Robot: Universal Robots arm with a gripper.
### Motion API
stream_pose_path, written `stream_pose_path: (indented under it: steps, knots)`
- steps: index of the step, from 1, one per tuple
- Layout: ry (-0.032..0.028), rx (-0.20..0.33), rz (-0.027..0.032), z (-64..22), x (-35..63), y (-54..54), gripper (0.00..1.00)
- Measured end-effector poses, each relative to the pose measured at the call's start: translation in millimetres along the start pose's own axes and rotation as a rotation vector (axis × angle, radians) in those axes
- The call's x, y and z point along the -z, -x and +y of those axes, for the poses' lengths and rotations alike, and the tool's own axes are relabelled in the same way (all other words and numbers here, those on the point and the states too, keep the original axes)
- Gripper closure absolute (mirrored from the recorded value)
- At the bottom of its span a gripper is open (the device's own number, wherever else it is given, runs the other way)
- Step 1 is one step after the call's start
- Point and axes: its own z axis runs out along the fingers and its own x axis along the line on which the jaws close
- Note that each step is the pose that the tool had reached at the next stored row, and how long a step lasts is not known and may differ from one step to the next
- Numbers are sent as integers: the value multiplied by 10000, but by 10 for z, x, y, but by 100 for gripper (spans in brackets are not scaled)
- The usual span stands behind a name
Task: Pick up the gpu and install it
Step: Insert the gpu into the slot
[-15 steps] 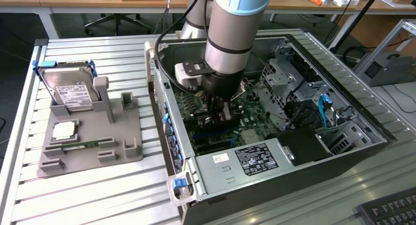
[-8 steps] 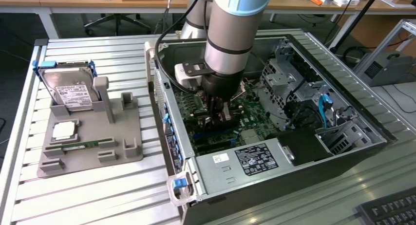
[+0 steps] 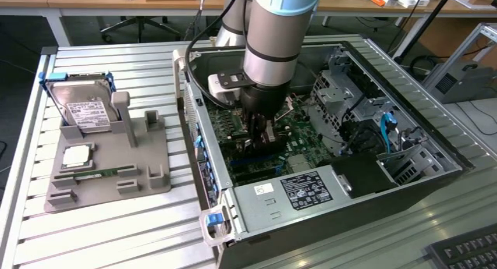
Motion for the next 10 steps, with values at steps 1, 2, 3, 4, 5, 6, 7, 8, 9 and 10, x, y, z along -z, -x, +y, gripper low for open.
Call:
stream_pose_path:
  steps: [1, 2, 3, 4, 5, 6, 7, 8, 9, 10]
  knots:
    - [1, -1, 0, 1, 0, 1, 73]
    - [0, -2, -1, 1, 0, 3, 73]
    - [1, -2, 0, 1, 0, 3, 73]
    - [0, -2, -1, 1, 1, 3, 73]
    - [0, -2, -1, 1, 3, 3, 73]
    - [0, -2, -2, 1, 7, 3, 73]
    - [-2, -3, -4, 1, 10, 3, 73]
    - [-7, -2, -7, 1, 16, 3, 73]
    - [-10, -3, -7, 1, 23, 3, 73]
    - [-7, -2, 3, 1, 35, 1, 73]
